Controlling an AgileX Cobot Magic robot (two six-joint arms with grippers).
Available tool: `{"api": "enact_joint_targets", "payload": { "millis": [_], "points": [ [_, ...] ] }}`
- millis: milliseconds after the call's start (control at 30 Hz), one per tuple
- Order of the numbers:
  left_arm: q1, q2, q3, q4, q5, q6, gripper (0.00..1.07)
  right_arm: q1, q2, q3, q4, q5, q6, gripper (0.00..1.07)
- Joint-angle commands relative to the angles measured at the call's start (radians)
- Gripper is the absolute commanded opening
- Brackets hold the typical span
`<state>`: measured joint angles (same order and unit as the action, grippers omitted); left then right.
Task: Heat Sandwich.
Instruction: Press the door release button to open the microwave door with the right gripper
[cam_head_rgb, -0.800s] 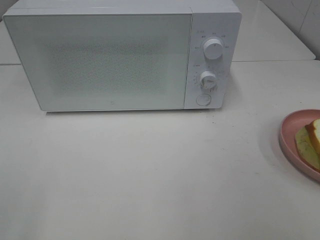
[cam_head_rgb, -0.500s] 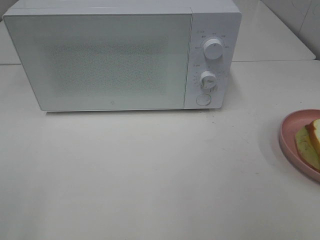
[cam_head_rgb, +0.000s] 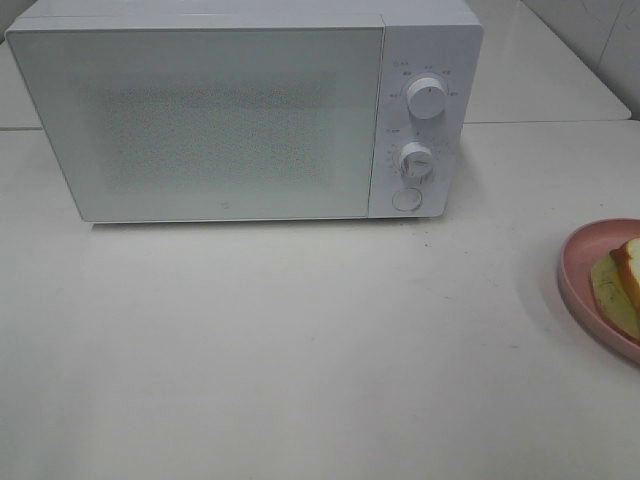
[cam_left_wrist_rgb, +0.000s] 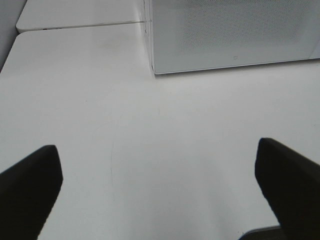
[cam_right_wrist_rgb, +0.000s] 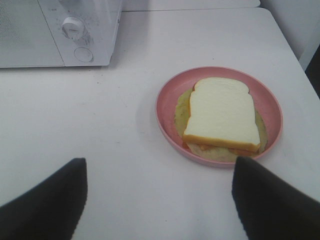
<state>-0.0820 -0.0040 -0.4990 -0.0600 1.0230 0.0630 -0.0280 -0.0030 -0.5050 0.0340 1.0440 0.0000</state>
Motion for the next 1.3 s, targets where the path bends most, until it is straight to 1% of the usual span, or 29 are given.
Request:
{"api": "enact_joint_targets", "payload": {
  "millis": [33, 267, 1300],
  "points": [
    [-0.005, -0.026, -0.006, 0.003, -0.005, 0.0, 1.03, -0.004, -0.003, -0.007, 0.03, -0.01, 0.0, 0.76],
    [-0.005, -0.026, -0.006, 0.003, -0.005, 0.0, 1.03, -0.004, 0.108, -0.045, 0.029, -0.043, 0.0, 0.76],
    [-0.005, -0.026, -0.006, 0.003, -0.005, 0.0, 1.03, -0.004, 0.478, -0.042, 0.027, -0.43, 0.0, 0.76]
  ]
}}
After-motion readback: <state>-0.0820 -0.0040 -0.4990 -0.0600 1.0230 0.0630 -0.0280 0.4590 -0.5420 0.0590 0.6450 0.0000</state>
